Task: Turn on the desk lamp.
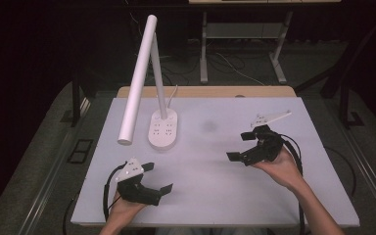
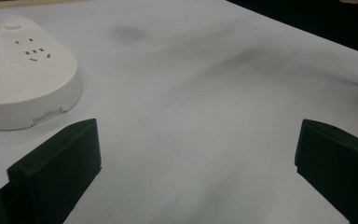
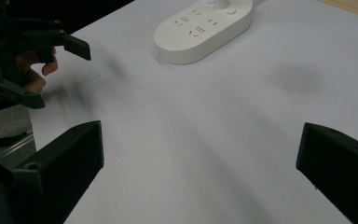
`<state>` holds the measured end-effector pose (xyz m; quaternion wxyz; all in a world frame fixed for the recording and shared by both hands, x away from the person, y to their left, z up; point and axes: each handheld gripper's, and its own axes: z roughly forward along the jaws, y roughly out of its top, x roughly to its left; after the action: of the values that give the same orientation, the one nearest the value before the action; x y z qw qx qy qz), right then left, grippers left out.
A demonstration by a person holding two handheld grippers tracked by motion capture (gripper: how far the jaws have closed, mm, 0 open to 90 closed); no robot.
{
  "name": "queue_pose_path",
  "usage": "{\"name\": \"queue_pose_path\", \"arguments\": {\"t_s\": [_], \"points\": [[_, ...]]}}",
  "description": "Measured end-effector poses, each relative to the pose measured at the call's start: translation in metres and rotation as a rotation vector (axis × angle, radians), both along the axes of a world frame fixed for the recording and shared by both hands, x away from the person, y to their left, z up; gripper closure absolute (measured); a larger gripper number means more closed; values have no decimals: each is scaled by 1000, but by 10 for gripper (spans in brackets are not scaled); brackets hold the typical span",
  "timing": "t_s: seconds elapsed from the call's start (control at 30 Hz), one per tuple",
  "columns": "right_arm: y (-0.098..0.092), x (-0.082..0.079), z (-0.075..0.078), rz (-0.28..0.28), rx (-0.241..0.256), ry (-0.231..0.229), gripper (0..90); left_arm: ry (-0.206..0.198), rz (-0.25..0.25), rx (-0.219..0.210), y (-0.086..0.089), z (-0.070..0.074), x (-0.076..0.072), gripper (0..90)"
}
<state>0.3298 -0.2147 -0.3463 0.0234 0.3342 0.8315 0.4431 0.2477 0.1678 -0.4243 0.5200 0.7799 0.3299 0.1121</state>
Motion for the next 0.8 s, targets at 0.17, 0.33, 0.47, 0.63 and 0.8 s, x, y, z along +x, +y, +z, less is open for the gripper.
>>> {"name": "queue_pose_path", "arguments": {"t_s": [0.17,0.33,0.47,0.63,0.8], "points": [[6,7,3,10,7,2,4,-3,-1,-1,0,0,0,0],[19,18,6,19,-7,3,5,-2,1,-3,0,0,0,0],[26,24,4,24,-20,6,4,-3,2,-4,0,0,0,0],[37,32,5,32,-27,10,4,-2,5,-8,1,0,0,0],[45,40,4,32,-35,15,4,-5,5,-5,2,1,0,0]]}}
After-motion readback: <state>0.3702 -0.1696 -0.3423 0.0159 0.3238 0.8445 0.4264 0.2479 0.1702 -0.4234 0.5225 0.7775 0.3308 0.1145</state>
